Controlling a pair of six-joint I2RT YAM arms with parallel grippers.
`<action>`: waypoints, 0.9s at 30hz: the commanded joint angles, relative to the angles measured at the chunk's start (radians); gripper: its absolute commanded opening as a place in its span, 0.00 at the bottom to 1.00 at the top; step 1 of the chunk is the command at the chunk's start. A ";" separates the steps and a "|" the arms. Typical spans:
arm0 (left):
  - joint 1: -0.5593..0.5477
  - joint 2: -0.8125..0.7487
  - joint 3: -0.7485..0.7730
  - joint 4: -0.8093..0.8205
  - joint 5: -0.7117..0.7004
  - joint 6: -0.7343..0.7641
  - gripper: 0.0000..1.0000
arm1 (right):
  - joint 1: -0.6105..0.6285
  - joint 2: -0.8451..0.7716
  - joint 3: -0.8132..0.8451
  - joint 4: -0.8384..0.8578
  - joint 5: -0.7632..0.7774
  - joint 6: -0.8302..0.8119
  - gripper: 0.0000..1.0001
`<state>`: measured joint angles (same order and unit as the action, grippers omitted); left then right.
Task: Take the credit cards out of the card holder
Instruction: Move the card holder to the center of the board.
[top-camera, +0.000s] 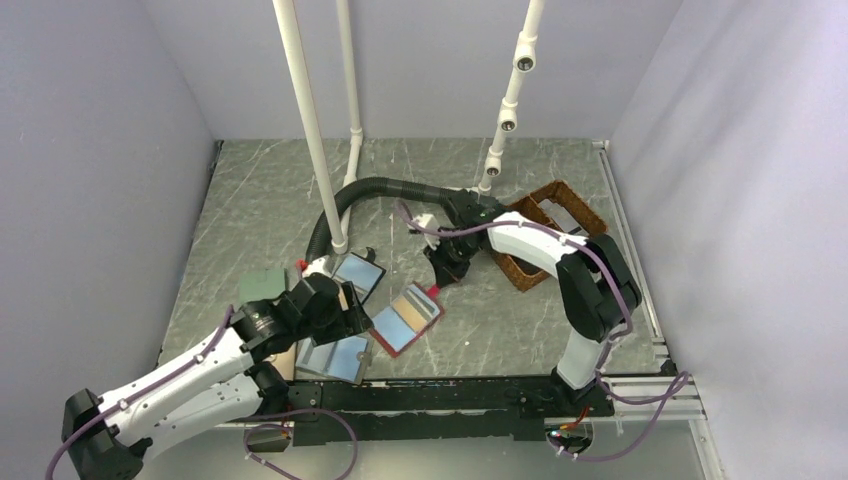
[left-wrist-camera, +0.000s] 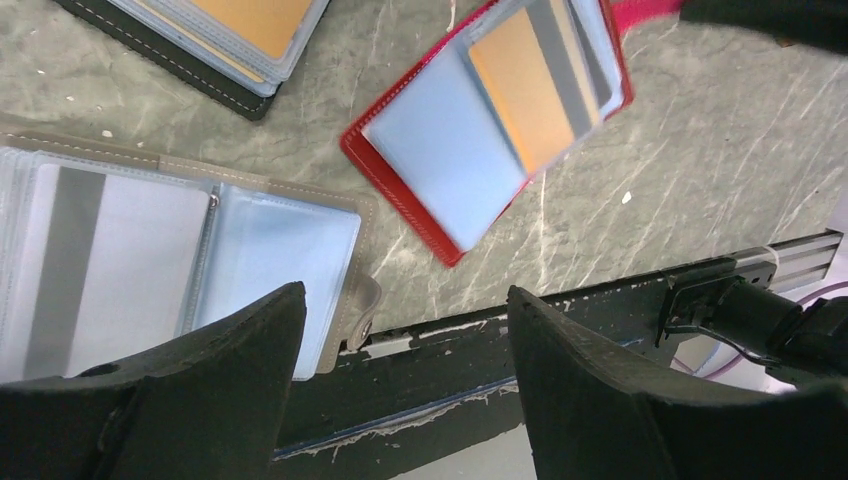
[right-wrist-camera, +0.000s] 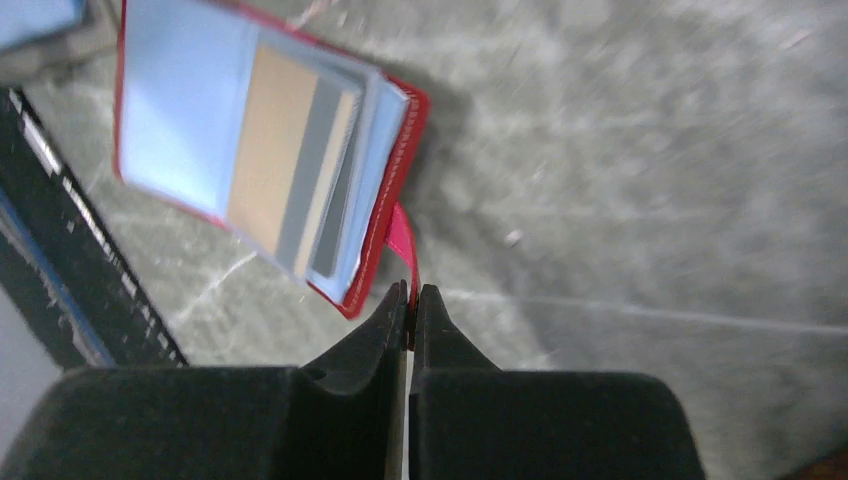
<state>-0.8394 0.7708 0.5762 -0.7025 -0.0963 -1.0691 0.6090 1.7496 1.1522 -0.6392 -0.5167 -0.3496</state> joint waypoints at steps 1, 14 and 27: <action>-0.002 -0.059 0.042 -0.063 -0.066 0.009 0.79 | -0.011 0.061 0.165 0.038 0.063 -0.019 0.00; -0.003 -0.157 0.065 -0.105 -0.131 -0.005 0.79 | -0.058 0.286 0.551 0.128 0.360 0.053 0.05; -0.002 -0.221 0.171 -0.192 -0.212 0.097 0.88 | -0.148 -0.172 0.339 -0.041 0.030 -0.052 0.98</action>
<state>-0.8394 0.5934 0.6846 -0.8639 -0.2455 -1.0283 0.5190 1.7981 1.5600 -0.6163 -0.3496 -0.3649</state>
